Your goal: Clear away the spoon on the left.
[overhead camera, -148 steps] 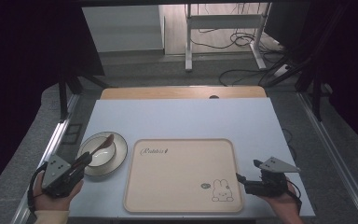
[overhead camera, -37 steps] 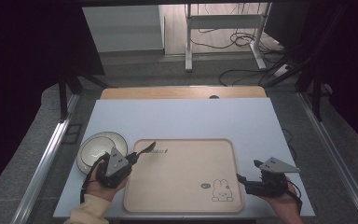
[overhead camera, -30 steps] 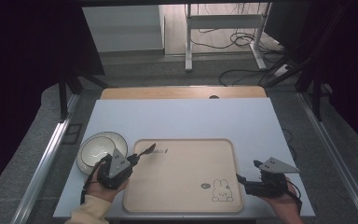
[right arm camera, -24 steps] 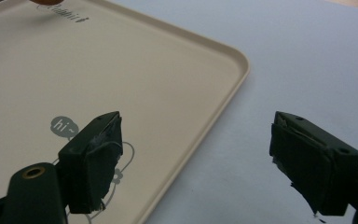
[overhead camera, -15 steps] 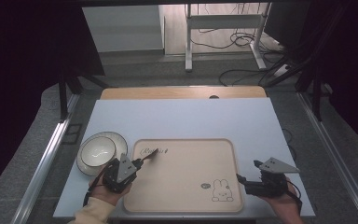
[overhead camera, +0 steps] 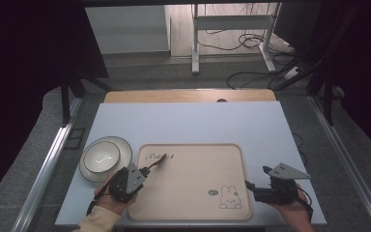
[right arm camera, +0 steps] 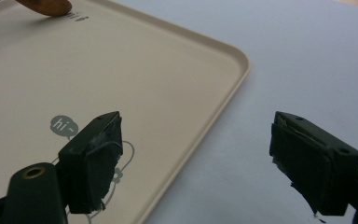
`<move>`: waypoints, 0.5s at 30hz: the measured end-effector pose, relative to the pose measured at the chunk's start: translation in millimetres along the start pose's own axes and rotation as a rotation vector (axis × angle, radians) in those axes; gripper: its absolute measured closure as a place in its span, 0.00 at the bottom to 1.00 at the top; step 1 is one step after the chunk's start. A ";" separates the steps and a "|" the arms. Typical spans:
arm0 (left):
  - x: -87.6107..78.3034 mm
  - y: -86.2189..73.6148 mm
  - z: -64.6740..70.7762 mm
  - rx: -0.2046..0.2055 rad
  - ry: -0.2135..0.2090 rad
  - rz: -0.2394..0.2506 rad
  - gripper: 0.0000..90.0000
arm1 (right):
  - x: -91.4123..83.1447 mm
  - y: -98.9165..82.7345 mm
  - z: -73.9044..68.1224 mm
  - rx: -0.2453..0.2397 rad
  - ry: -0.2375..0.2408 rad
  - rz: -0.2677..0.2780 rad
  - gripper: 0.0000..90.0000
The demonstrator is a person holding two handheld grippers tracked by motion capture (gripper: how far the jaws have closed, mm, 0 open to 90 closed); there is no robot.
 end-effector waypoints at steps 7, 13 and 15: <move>3.4 -4.3 4.2 0.002 -0.014 -0.015 0.93 | 0.1 -0.3 -0.4 0.003 0.001 0.000 0.19; 14.0 -10.7 14.9 0.034 -0.055 -0.077 0.90 | 0.3 -0.5 -0.4 0.000 0.001 -0.002 0.19; 17.4 -12.7 17.2 0.040 -0.069 -0.098 0.89 | 0.2 -0.6 -0.3 0.000 0.001 -0.002 0.19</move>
Point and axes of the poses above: each handheld gripper's, and its own axes: x roughly forward along the jaws, y roughly out of its top, z roughly to its right, the point moved 7 cm from there along x, roughly forward along the jaws, and after that the axes turned 11 degrees about -y, right-handed, at the moved point
